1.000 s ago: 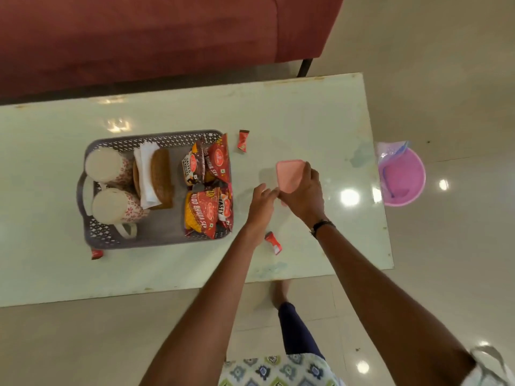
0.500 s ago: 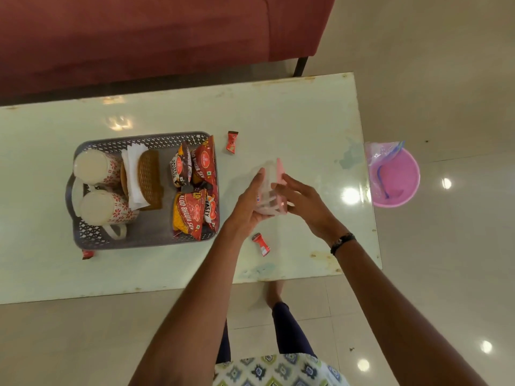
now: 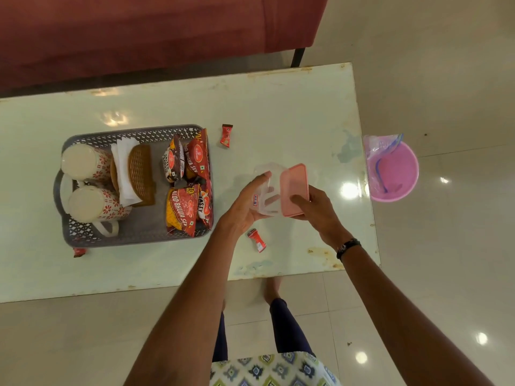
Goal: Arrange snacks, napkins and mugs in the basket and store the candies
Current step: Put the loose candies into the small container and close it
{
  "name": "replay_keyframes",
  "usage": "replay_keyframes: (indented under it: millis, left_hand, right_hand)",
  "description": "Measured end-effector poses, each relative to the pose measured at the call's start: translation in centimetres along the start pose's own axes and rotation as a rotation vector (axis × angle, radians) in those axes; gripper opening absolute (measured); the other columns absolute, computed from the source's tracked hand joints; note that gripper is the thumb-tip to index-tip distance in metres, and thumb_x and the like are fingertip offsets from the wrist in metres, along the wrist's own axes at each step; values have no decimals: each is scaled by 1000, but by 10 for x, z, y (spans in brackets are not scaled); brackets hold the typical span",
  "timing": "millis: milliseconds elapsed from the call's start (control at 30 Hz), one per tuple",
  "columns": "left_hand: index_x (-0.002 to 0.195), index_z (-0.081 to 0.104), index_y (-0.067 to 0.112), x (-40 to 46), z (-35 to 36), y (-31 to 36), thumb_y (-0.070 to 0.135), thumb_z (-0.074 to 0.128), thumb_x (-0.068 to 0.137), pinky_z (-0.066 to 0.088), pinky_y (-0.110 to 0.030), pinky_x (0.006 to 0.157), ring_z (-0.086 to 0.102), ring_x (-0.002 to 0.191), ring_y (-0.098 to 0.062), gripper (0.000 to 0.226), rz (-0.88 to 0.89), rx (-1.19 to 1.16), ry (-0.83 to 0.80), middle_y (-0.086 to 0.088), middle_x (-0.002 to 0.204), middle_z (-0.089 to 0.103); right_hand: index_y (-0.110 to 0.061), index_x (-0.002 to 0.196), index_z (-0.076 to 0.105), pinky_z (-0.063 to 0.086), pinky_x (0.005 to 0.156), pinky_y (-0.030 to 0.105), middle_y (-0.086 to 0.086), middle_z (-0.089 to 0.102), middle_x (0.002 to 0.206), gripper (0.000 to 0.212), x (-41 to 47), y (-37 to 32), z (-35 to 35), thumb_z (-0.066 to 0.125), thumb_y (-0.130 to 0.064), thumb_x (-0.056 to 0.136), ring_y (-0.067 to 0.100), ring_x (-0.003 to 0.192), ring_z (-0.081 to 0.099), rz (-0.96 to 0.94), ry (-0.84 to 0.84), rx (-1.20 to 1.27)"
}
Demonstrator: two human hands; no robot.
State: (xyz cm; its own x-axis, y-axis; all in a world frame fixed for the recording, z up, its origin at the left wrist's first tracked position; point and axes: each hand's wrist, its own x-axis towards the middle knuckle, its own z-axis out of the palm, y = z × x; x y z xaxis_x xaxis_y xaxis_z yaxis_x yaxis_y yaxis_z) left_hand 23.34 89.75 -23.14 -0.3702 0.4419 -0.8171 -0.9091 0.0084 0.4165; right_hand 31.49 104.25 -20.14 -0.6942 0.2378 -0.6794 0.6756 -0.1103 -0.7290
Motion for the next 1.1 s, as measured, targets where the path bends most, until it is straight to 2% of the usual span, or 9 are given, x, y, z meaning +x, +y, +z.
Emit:
replay_keyframes:
  millis: [67,133,200,333,400,533,700,967,1100]
  left_hand:
    - [120,54,21,5,0,-1,55,70,60,45,-55,99,56,115,-30,71,6,-24,72,-10,121,58]
    - [127,50,17,8,1,-4,51,57,79,50,-48,92,55,116,-32,59,39,20,145,-12,123,59]
    - [135,42,16,10,6,-7,48,43,92,51,-45,89,54,119,-31,54,89,175,225,-14,130,56]
    - [139,35,12,10,18,-12,44,25,99,41,-45,107,50,124,-29,52,227,574,367,-13,138,49]
    - [136,40,7,11,19,-14,34,25,101,41,-35,107,50,124,-29,47,331,688,423,-15,136,51]
    - [124,49,0,10,17,-17,16,28,102,37,-10,84,55,116,-27,35,473,781,530,-18,123,58]
    - [124,50,-2,7,10,-17,13,33,99,45,-31,95,56,115,-28,34,478,710,665,-19,124,58]
    - [123,51,3,-6,-2,-31,16,40,97,48,-35,96,56,115,-24,31,475,701,655,-13,126,58]
    - [123,51,5,-20,-12,-48,13,43,96,45,-29,95,55,117,-22,30,465,711,644,-12,127,58]
  right_hand:
    - [-7,129,52,59,71,24,8,62,112,37,0,2,-2,48,-5,92,27,101,62,-4,9,-11]
    - [-7,129,52,59,73,28,9,61,114,38,2,5,-4,48,-5,91,29,103,61,1,15,-17]
    - [-7,128,52,58,75,31,12,61,117,38,5,7,-5,49,-6,91,31,105,61,19,17,-19]
    - [-6,129,51,57,71,26,10,59,116,38,10,12,-7,48,-6,91,31,106,59,30,45,-32]
    - [-7,128,51,57,72,28,12,60,117,38,12,16,-10,48,-6,91,31,107,59,27,37,-34]
    - [-9,130,48,57,75,34,12,58,122,39,16,25,-15,50,-8,91,31,109,57,34,73,-55]
    - [-7,127,47,55,71,34,10,55,117,38,25,30,-22,54,-8,90,27,103,56,31,331,-49]
    - [-9,141,31,40,106,41,12,40,142,64,40,38,-32,63,-11,86,28,128,43,-4,446,-198]
    - [-5,131,41,44,96,36,15,47,129,53,10,52,-7,62,-3,83,30,114,50,-155,579,-355]
